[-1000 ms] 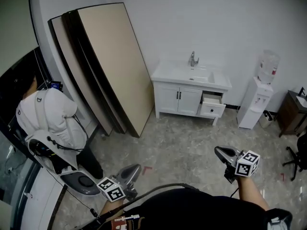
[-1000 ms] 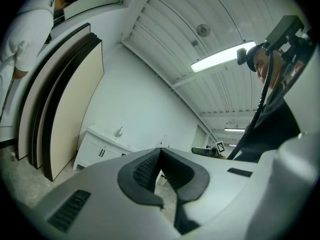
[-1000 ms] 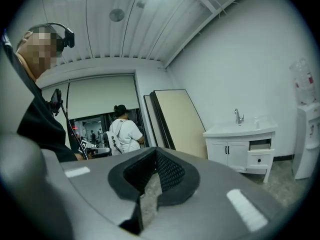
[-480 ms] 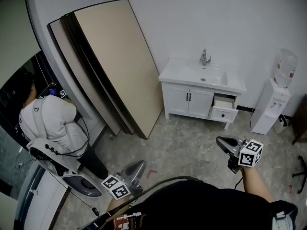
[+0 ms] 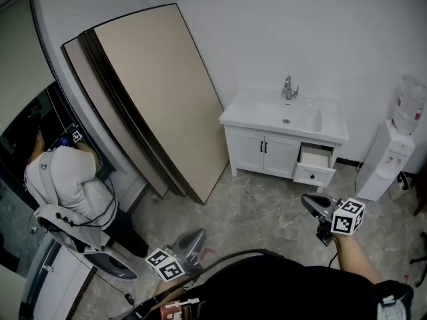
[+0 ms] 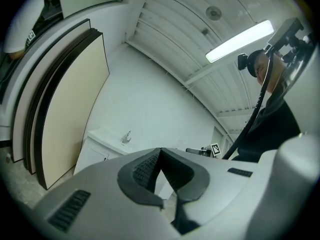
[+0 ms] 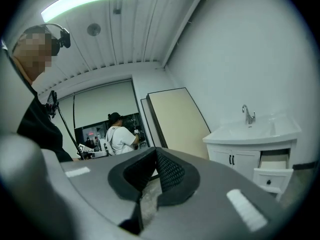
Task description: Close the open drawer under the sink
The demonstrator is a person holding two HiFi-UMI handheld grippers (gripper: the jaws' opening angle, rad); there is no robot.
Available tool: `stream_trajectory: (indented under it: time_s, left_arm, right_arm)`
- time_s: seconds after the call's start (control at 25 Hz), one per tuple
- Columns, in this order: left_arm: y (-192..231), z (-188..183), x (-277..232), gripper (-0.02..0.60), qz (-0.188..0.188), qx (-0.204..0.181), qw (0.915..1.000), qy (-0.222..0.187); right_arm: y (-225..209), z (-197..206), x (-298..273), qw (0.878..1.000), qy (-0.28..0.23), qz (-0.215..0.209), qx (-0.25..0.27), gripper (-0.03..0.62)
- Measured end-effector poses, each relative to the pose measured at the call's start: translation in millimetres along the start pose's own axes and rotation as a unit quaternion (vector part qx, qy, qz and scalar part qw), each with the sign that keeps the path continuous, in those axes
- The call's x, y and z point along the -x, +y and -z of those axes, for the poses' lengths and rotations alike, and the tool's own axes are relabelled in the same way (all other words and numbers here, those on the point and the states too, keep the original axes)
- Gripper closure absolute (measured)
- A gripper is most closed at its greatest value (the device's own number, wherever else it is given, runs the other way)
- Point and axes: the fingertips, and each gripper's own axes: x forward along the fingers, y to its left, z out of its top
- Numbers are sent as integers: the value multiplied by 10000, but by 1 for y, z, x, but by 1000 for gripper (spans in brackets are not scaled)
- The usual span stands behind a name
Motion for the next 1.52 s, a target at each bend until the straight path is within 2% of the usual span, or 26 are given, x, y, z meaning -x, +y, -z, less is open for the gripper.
stream_trajectory:
  time_s: [0.16,0.36,0.52,0.72,0.84,1.12,1.36,1.52]
  left_arm:
    - [19,-6,-28,581,117,-89,9997,214]
    - [67,-19,-66,581,491,26,9984,285]
    - [108,-52,-89,581,832,-74,9960,322]
    - [171,-97,-97,581,1034,-96,9940,349]
    - [207,-112,-98,581,1119,-68,9928,415]
    - [278,-122,-105,581,1280,14,9904,513]
    - [316,-125,-116,581,1100,329,9921,503]
    - [329,-122,-135,581,962,376,9933,515]
  right_arm:
    - [-23,4,-7,9999,27,118,-60,592]
    - [-56,-7,-26,9973,-225,640,-281,592]
    - [-61,-30,-62,9955,-335,871,-141,592]
    - [-63,-54,-118,9928,-462,1108,-4,592]
    - [-67,-57,-152,9912,-488,1233,-40,592]
    - [-76,-49,-227,9929,-197,1174,-56,592]
    - [-100,-61,-266,9933,23,1159,-33,592]
    - [-127,-59,-283,9953,28,967,-85,592]
